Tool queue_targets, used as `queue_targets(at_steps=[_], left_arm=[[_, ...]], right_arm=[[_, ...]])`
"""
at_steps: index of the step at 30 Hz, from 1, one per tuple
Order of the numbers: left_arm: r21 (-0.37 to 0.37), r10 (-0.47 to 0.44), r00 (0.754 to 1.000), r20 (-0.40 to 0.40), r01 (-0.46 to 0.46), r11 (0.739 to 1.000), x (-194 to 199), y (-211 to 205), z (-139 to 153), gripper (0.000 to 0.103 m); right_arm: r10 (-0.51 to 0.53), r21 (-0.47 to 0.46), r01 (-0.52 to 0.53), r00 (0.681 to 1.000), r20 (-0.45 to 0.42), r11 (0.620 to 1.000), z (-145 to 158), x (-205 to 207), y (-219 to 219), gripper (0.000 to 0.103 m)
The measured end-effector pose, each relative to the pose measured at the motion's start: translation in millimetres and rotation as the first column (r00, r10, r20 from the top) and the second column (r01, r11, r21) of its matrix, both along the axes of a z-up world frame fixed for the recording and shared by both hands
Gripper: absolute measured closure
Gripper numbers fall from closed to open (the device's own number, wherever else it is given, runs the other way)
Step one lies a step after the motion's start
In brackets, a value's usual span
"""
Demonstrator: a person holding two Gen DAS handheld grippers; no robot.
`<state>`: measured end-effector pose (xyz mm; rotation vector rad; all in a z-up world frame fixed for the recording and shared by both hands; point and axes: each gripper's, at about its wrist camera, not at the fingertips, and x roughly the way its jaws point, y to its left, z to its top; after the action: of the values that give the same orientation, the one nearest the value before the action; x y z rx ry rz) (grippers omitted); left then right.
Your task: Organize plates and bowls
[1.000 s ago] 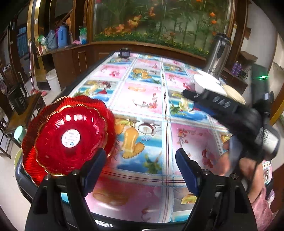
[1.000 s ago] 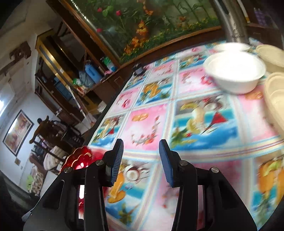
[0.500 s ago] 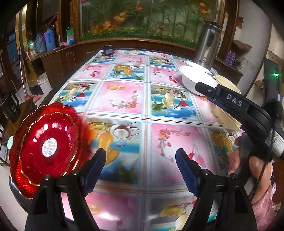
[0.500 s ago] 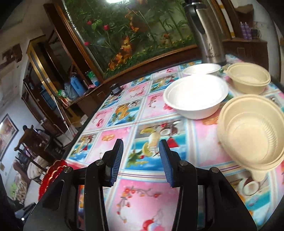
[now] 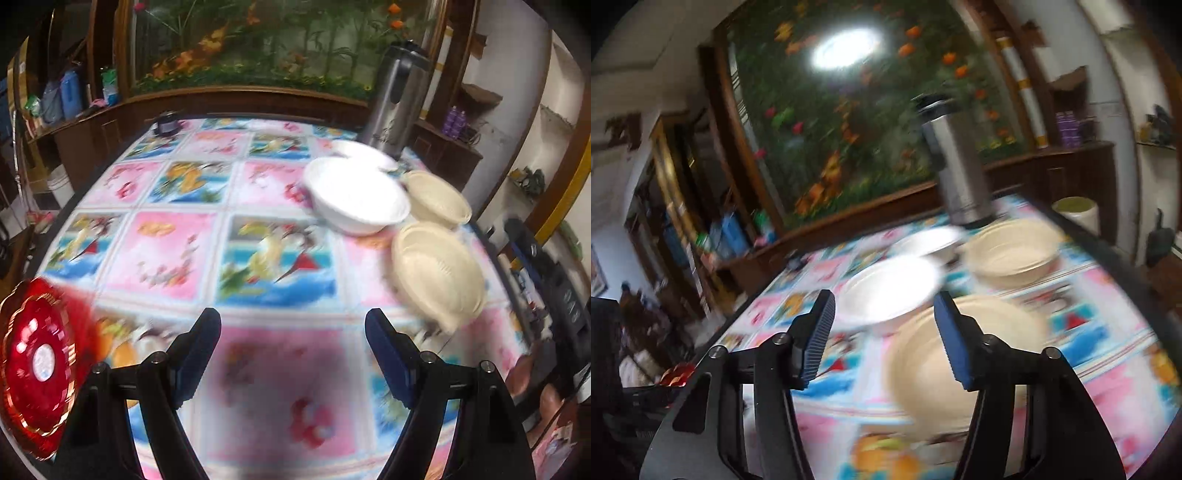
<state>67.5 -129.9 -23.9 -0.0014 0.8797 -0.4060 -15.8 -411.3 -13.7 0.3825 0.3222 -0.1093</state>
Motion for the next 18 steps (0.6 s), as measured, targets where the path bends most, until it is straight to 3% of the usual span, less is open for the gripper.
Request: queue_targets(at_steps=[5,8,10,16,18], left_arm=[[-0.009,-0.035,0.996,-0.076,0.034,0.999,23,-42,-7,0.022],[-0.02,-0.029,0.991,-0.134,0.026,0.999,35,-57,-17,0.022],[-0.042,-0.017,0.985,-0.173,0.01,0.999,42,-62,-20,0.022],[-0.121,0.023,0.971,-0.239,-0.053,0.991,57,-69,-20,0.022],[-0.161,0.022,0.962,-0.272,-0.068,0.985,61,-72,-22,0.022]], right_arm=[[-0.051,0.06,0.055,0.997,-0.055,0.997,-5,-16,-71,0.047],[0.029,0.263,0.001,0.994,-0.109,0.965,-20,-8,-104,0.047],[0.076,0.368,-0.017,0.986,-0.148,0.93,-32,1,-112,0.047],[0.116,0.411,-0.026,0.974,-0.195,0.911,-46,8,-104,0.047],[0.135,0.458,-0.028,0.97,-0.203,0.889,-53,10,-107,0.047]])
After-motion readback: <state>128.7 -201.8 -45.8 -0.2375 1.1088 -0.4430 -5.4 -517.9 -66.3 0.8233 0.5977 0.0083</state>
